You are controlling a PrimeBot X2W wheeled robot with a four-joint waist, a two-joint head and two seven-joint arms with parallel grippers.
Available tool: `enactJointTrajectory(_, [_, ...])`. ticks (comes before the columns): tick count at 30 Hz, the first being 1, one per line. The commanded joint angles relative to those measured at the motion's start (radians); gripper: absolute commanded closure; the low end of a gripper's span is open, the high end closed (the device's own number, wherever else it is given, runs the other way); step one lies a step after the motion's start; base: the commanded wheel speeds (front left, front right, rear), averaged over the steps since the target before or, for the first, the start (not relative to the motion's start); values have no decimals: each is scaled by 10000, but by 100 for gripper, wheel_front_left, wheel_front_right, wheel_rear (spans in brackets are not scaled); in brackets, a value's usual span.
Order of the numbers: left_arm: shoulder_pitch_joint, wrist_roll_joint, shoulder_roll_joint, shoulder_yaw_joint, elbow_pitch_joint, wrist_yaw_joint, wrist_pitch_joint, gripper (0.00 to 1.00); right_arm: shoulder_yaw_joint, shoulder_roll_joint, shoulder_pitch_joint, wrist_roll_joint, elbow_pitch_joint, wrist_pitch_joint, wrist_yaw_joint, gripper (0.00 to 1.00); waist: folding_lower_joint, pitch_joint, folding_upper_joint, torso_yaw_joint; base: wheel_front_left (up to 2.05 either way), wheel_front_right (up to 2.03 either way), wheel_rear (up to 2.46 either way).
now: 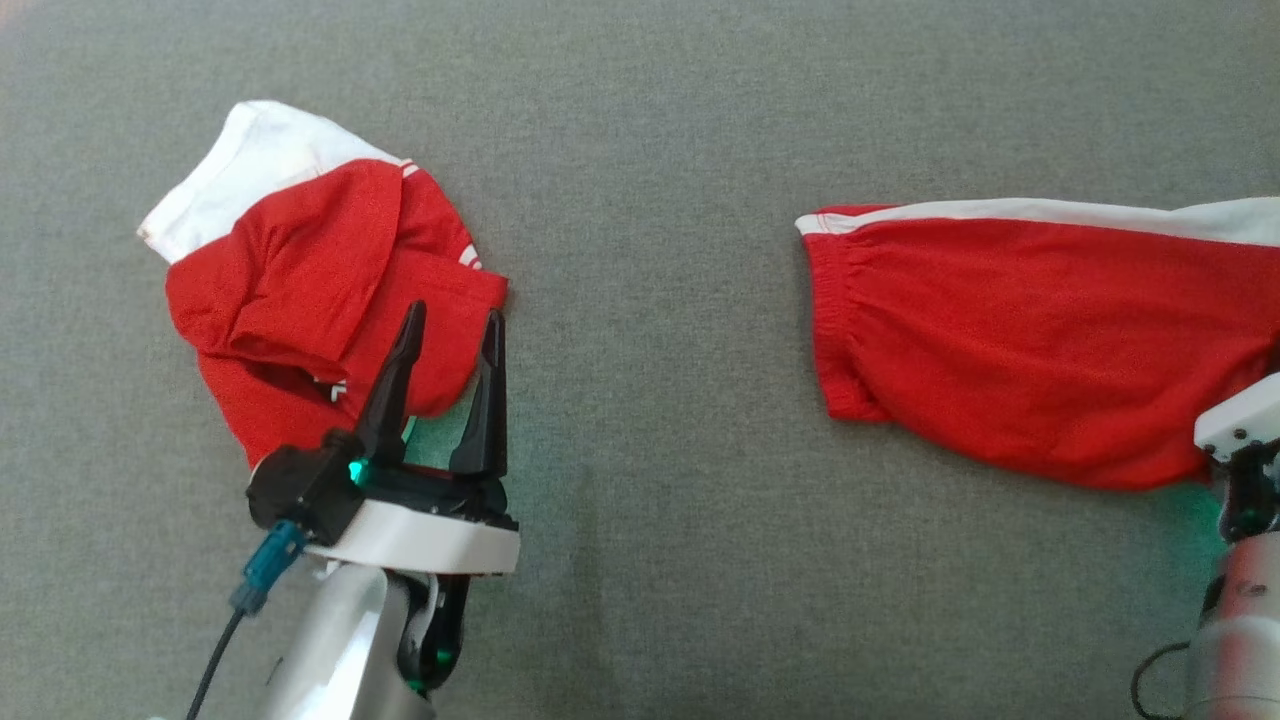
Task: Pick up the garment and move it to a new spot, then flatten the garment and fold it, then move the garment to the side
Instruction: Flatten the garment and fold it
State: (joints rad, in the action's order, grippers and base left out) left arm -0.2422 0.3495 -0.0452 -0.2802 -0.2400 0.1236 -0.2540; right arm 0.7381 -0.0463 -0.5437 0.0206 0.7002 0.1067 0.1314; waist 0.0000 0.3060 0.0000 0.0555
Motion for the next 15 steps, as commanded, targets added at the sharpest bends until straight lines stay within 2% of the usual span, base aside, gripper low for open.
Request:
enactJointTrajectory(1, [-216, -86, -62, 370, 253, 26, -78, 0, -196, -40, 0, 168, -350, -121, -7, 100, 0, -111, 0, -8, 0, 0, 0])
enactJointTrajectory(9, [-89, -27, -58, 387, 203, 37, -78, 0, 280, -256, 252, 1015, -1062, -221, -7, 100, 0, -625, 0, 67, 0, 0, 0])
enactJointTrajectory(15, [44, 88, -54, 398, 218, 24, -78, 0, -60, -514, 299, 1285, -1533, -201, -7, 100, 0, -1017, 0, 222, 0, 0, 0])
